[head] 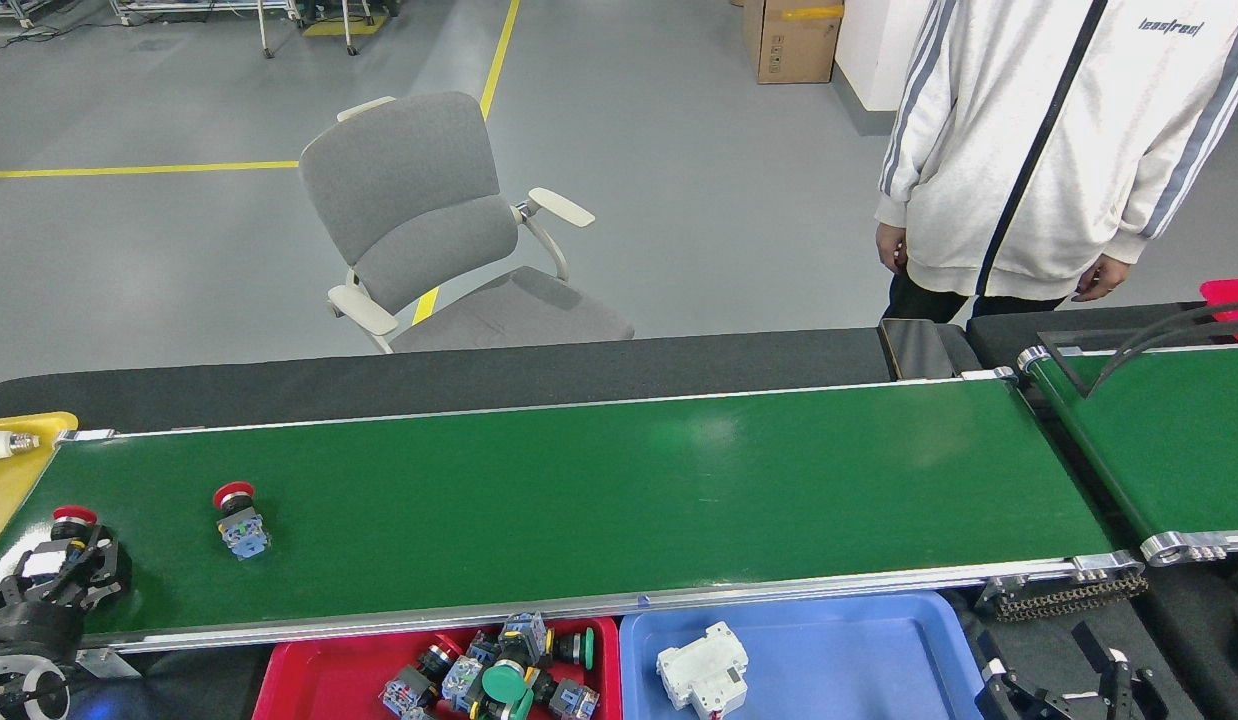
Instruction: Pick switch part from conveyor to tray
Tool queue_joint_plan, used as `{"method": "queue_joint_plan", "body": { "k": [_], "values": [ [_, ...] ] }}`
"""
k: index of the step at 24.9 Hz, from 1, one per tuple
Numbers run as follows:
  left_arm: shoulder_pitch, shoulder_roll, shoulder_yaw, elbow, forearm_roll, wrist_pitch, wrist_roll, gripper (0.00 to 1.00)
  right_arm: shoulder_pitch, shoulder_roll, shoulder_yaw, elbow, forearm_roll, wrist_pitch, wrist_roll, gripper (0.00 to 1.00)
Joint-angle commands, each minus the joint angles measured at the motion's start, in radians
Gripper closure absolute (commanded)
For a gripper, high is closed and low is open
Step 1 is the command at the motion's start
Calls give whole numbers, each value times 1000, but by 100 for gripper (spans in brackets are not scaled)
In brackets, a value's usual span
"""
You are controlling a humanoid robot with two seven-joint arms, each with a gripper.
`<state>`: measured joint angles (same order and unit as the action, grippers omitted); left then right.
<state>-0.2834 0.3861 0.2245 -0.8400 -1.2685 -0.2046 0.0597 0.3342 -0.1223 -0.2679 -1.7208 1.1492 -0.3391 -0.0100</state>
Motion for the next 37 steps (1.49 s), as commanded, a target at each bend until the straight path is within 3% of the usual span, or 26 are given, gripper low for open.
{"method": "queue_joint_plan", "body": {
  "k": [1,4,6,8,9,13,18,19,23,24,32,35,37],
  "values": [
    [36,-19,-5,-108,3,-87,26,92,0,9,-2,-19,0,-3,-1,0],
    [171,-53,-7,-352,3,-265,25,91,2,13,-13,-28,-2,-1,-1,0],
    [320,-78,-7,-588,1,-450,22,89,2,13,-44,-42,-2,0,-1,0],
    [460,-104,-8,-749,0,-581,20,82,2,18,-70,-48,-3,2,-1,0],
    [503,-124,-13,-789,-3,-581,20,75,2,20,-79,-48,-3,3,-2,0],
    [566,-210,-136,-870,-54,-581,3,0,2,20,-134,-48,-5,3,-2,0],
    [541,-237,-145,-869,-66,-581,3,0,3,18,-171,-40,-5,5,-2,0],
    [540,-243,-136,-869,-66,-527,3,0,2,18,-174,-40,-5,3,-2,0],
    [536,-239,-62,-843,-75,30,2,0,-26,15,-172,-46,-6,-3,-2,0],
    [535,-234,-44,-821,-75,94,3,0,-38,15,-171,-45,-6,-3,1,0],
    [642,-217,213,-788,-60,50,2,0,-152,16,-168,-37,-6,-89,85,0],
    [607,-170,272,-715,-58,33,-9,0,-152,35,-140,-37,-6,-143,87,0],
    [524,-119,277,-633,-54,31,-24,0,-152,41,-120,-37,-5,-144,87,0]
  ]
}}
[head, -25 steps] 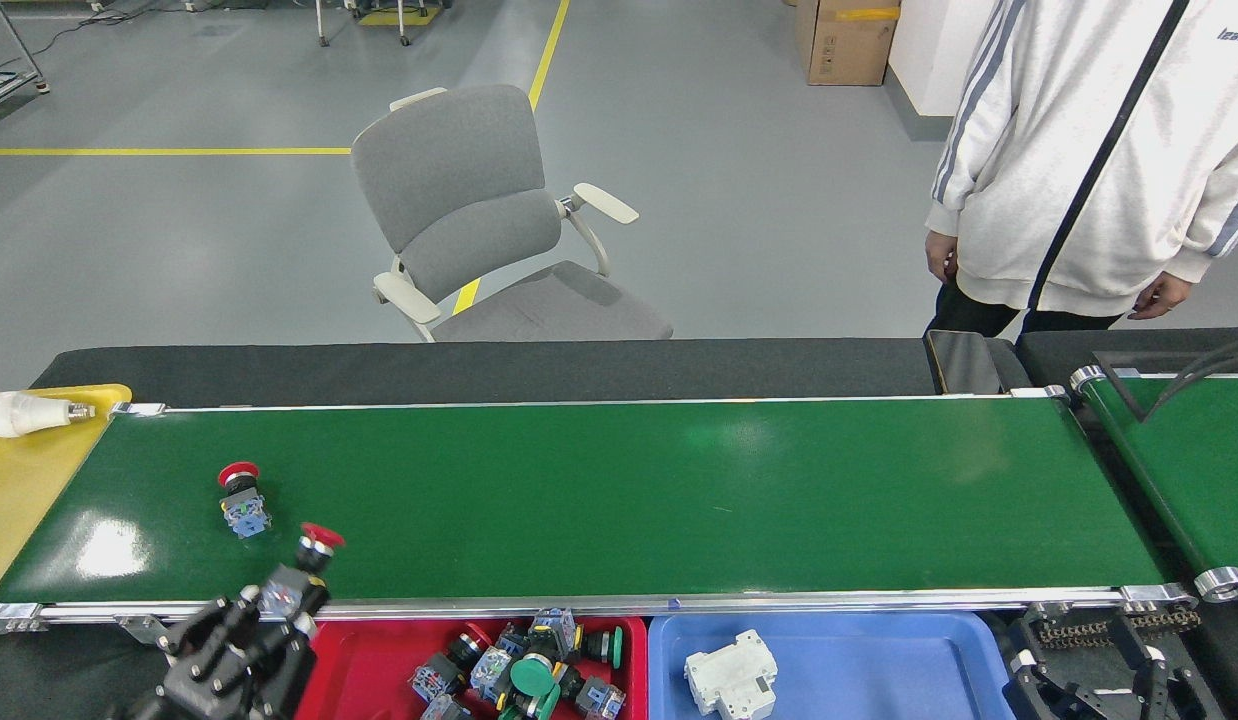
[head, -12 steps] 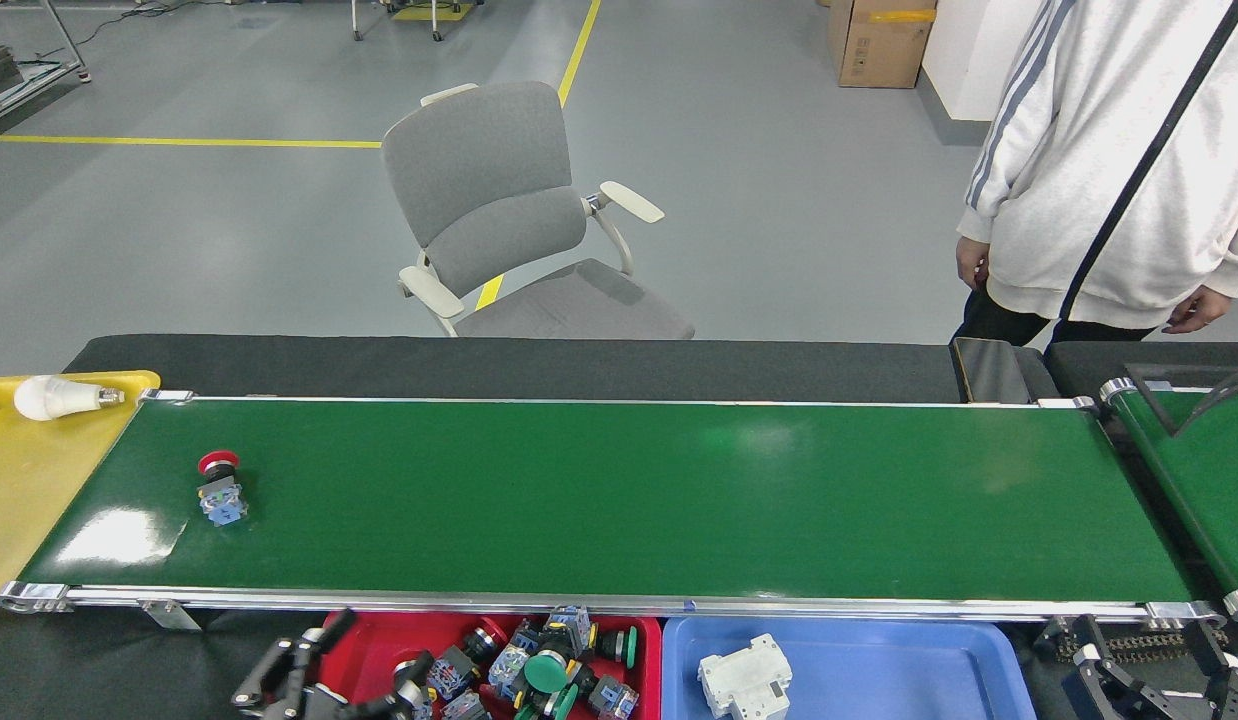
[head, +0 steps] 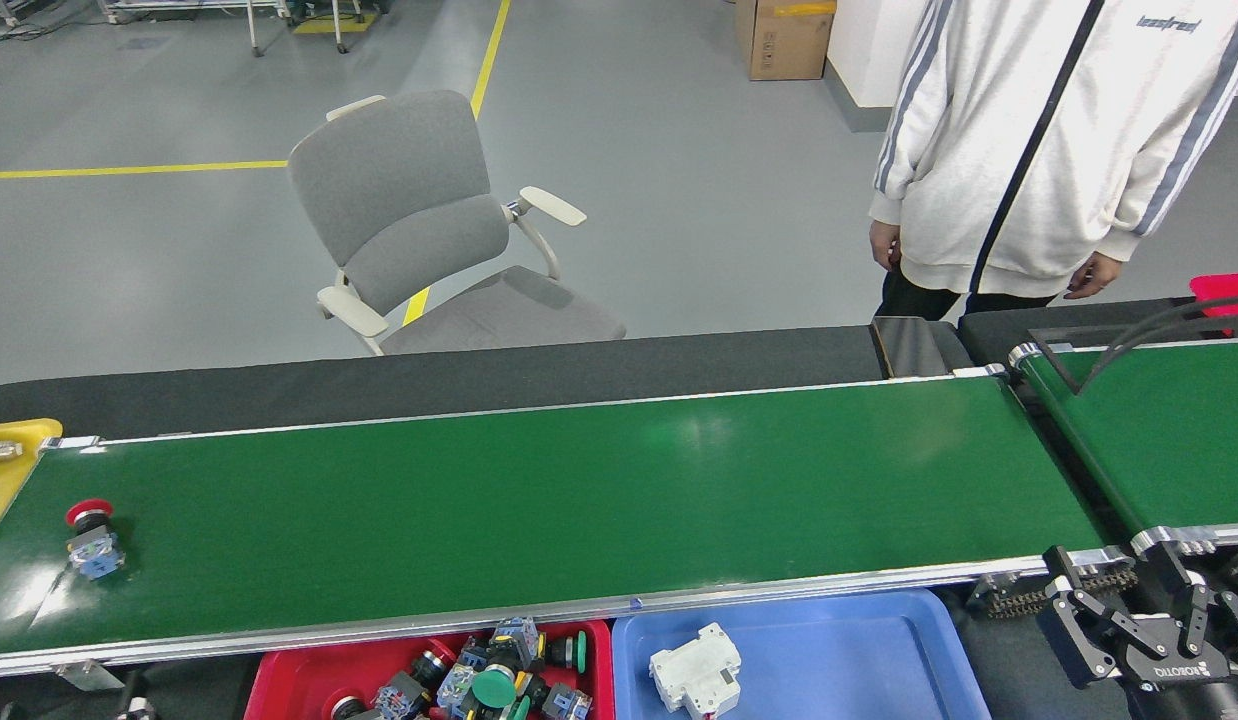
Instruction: Pick switch part from conveyor to tray
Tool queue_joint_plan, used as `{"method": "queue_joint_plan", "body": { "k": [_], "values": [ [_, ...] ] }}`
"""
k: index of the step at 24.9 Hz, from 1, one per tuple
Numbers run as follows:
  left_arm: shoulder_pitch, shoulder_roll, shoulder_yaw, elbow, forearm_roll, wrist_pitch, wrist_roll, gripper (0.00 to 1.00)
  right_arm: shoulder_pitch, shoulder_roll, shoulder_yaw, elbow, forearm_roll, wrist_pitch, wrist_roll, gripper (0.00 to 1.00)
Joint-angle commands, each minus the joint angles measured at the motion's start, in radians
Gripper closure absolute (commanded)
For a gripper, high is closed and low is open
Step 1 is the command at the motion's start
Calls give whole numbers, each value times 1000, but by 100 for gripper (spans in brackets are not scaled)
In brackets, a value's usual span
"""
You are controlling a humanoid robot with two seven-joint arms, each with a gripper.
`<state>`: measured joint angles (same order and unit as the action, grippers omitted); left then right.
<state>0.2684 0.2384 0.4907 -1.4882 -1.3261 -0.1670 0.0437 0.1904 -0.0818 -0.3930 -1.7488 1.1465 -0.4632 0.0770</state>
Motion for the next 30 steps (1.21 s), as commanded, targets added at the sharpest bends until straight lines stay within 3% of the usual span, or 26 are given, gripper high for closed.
{"method": "queue_joint_plan", "body": {
  "k": [1,7,13,14,16,18,21,27,30],
  "values": [
    [-74,53,11,69,7,-8,-13,0,-8,1,11,-9,-1,-17,0,0],
    [-334,202,-30,434,10,-6,-13,0,-6,4,16,-11,1,-12,7,1],
    [-480,279,-73,704,7,17,-1,1,-11,5,17,-9,1,-17,7,1],
    [-495,289,-84,740,7,30,1,2,-9,4,19,-9,1,-22,7,1],
    [-520,306,-135,810,11,100,2,14,-12,2,42,-9,2,-23,7,1],
    [-526,309,-161,829,15,144,13,45,-19,1,79,-9,1,-23,7,1],
    [-529,308,-169,827,91,149,21,64,-29,1,86,-9,2,-23,7,1],
    [-528,285,-236,796,211,135,42,82,-63,5,105,-9,2,-22,9,1],
    [-431,220,-236,579,209,15,62,81,-52,5,92,-8,1,-12,13,1]
  ]
}}
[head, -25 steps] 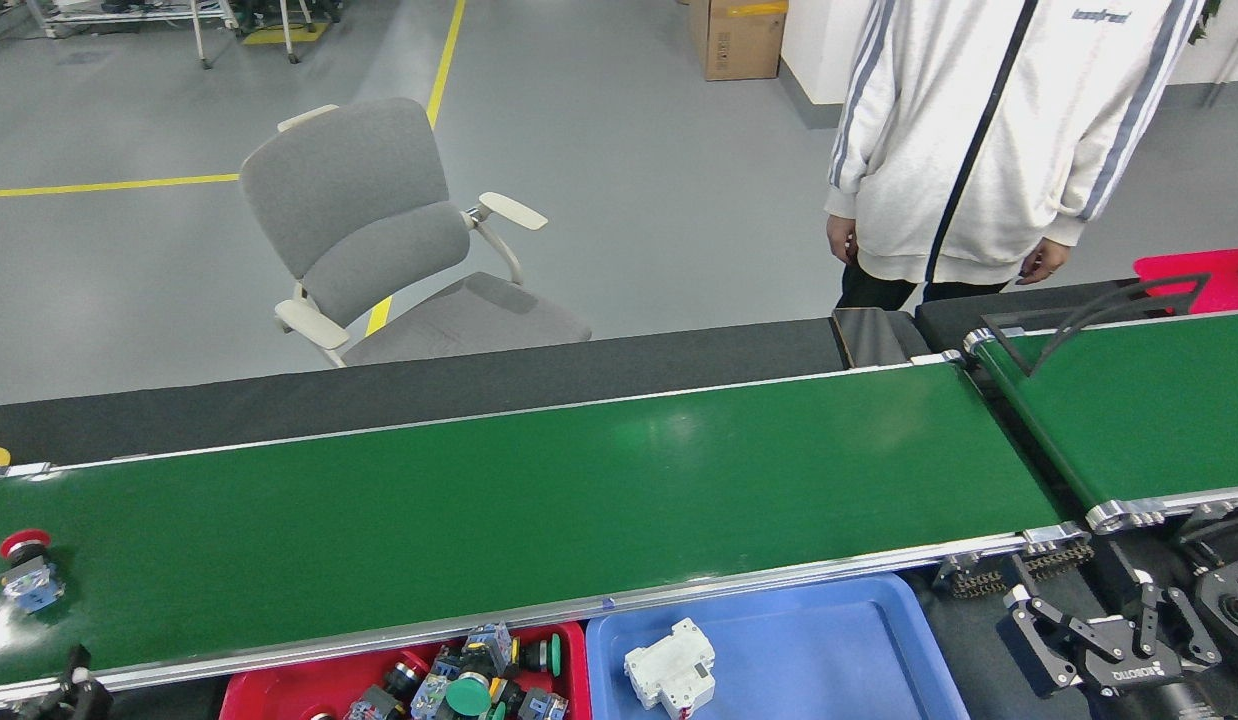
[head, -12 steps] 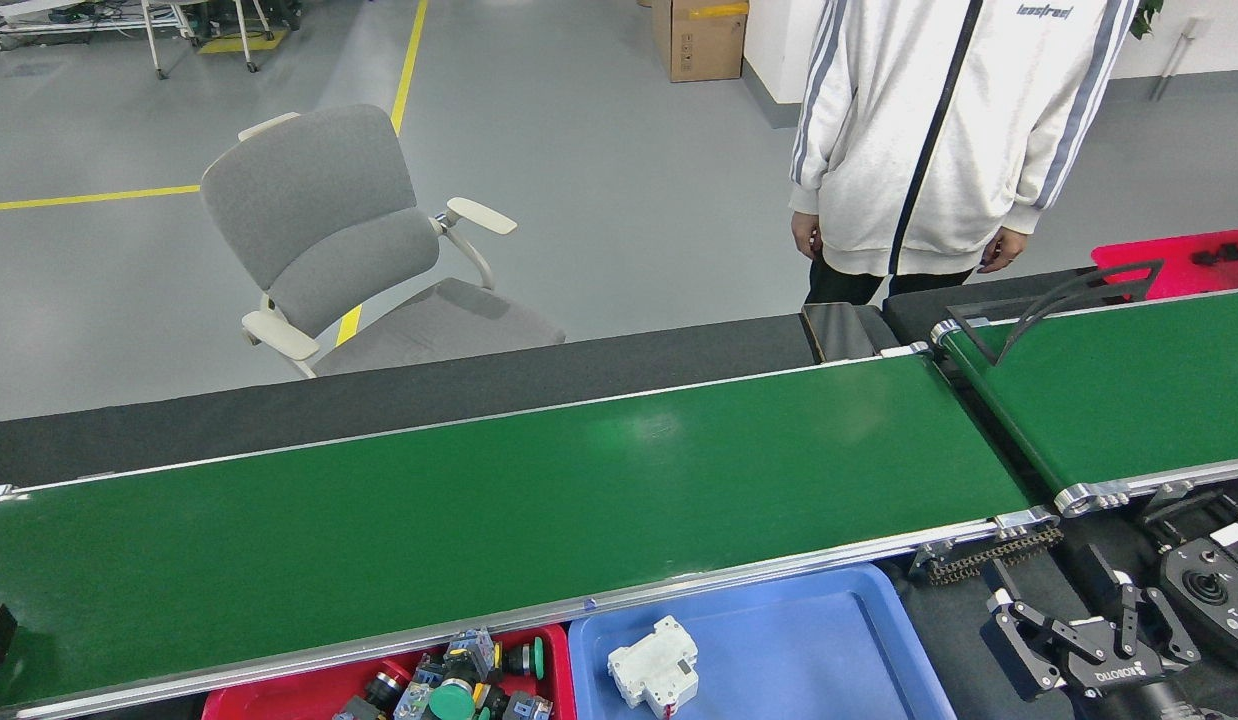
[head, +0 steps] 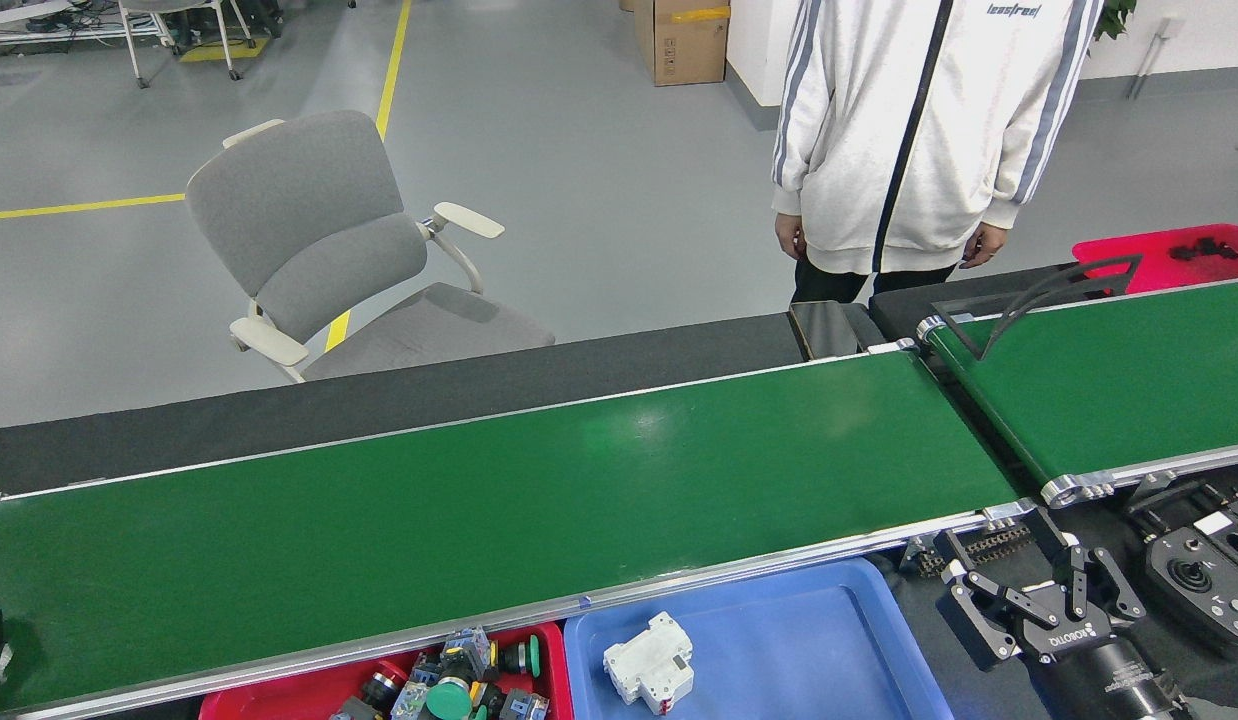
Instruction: Pick switch part from conveyor to tray
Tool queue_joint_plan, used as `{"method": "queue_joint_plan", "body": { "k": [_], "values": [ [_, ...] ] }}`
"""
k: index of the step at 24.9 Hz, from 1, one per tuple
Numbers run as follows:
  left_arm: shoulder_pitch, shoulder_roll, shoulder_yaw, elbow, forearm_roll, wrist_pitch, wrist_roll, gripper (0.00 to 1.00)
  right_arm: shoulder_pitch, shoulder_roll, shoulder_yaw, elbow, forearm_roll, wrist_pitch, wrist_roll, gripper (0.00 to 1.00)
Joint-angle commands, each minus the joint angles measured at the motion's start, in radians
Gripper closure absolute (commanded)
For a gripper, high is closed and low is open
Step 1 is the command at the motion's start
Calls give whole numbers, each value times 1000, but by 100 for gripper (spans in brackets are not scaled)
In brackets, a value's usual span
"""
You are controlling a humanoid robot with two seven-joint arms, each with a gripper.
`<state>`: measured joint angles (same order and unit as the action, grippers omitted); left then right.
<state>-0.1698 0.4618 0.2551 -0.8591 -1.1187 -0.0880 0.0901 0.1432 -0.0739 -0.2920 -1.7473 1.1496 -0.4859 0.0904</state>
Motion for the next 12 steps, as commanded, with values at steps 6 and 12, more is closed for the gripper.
{"method": "queue_joint_plan", "body": {
  "k": [6,12],
  "values": [
    [395,-124,-1,-699,-21,-565,2,64,3,-21,-108,32,-2,73,2,1],
    [563,-291,-14,-841,-138,-650,-33,0,65,-15,-157,-6,-5,73,0,1]
  ]
}}
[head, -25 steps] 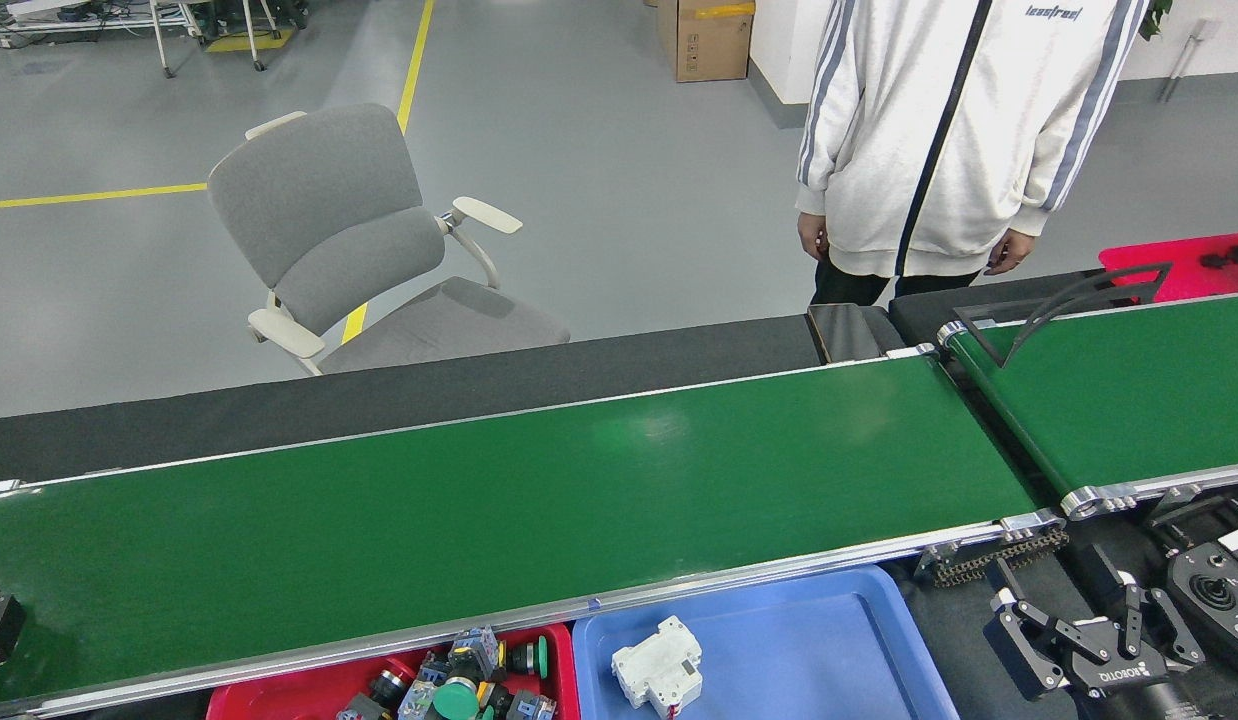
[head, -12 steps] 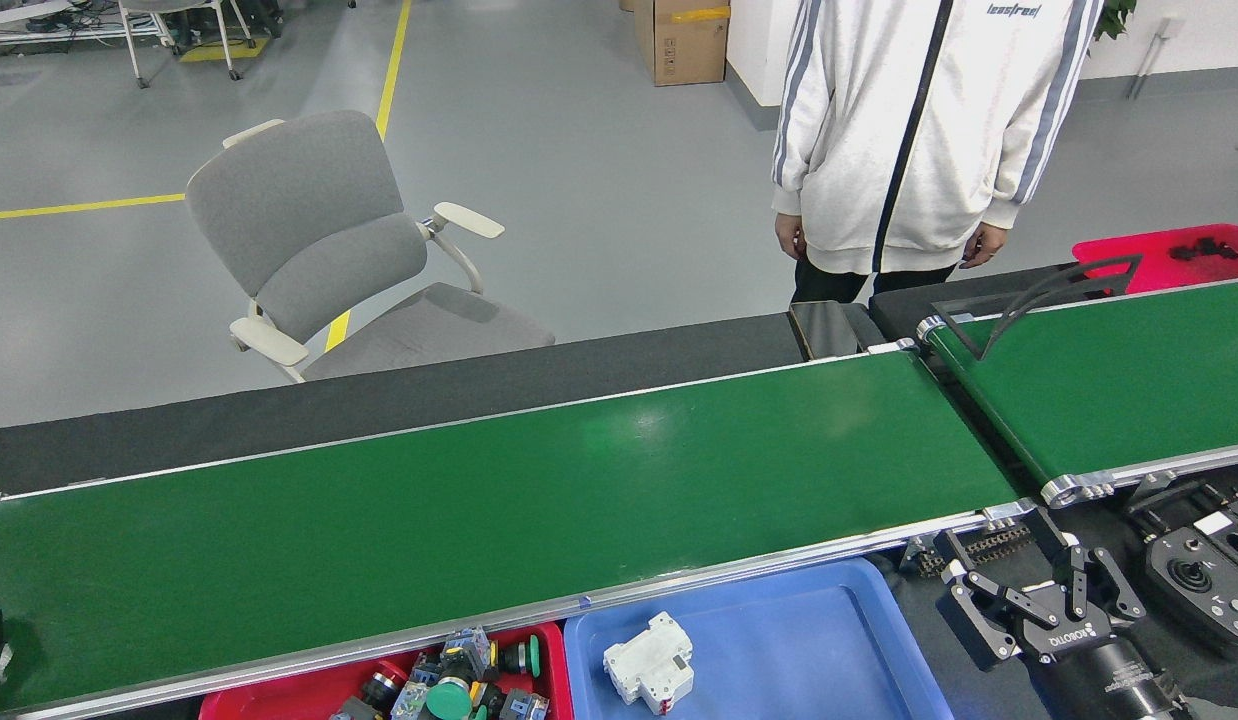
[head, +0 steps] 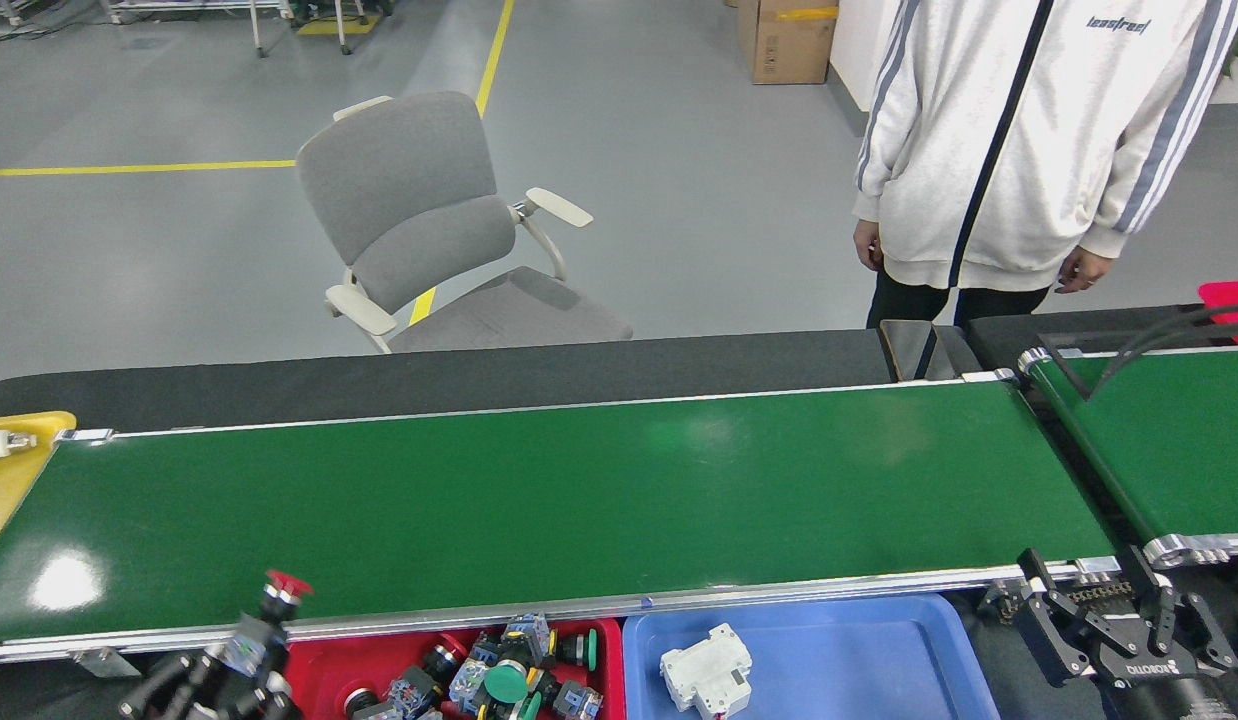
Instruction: Pick switch part from conveyor to tray
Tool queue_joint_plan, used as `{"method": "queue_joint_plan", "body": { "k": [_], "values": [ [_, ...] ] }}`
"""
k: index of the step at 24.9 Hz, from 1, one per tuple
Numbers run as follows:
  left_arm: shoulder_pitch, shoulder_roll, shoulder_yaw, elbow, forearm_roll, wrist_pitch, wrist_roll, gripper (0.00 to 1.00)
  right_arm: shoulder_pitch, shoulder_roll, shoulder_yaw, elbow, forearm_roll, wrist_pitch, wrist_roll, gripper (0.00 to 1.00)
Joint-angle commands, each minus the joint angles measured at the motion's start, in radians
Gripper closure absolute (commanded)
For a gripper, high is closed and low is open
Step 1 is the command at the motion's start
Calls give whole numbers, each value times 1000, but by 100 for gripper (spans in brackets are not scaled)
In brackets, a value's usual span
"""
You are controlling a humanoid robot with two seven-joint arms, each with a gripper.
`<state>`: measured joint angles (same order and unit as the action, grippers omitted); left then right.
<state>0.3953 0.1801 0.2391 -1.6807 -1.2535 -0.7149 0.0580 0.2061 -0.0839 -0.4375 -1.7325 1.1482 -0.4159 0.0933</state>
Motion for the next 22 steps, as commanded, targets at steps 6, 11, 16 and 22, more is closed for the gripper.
{"method": "queue_joint_plan", "body": {
  "k": [6,11,16,22],
  "values": [
    [-12,-17,29,-36,0,-6,-3,0,32,26,-41,-36,-2,28,-3,1],
    [-21,-2,60,-51,-15,459,-10,0,33,33,-38,-36,8,104,-1,1],
    [-26,45,92,-19,-37,517,-10,0,62,30,-32,-36,25,97,-1,1],
    [-61,62,92,-4,-37,514,-9,0,92,21,-32,-36,30,15,-1,1]
  ]
}}
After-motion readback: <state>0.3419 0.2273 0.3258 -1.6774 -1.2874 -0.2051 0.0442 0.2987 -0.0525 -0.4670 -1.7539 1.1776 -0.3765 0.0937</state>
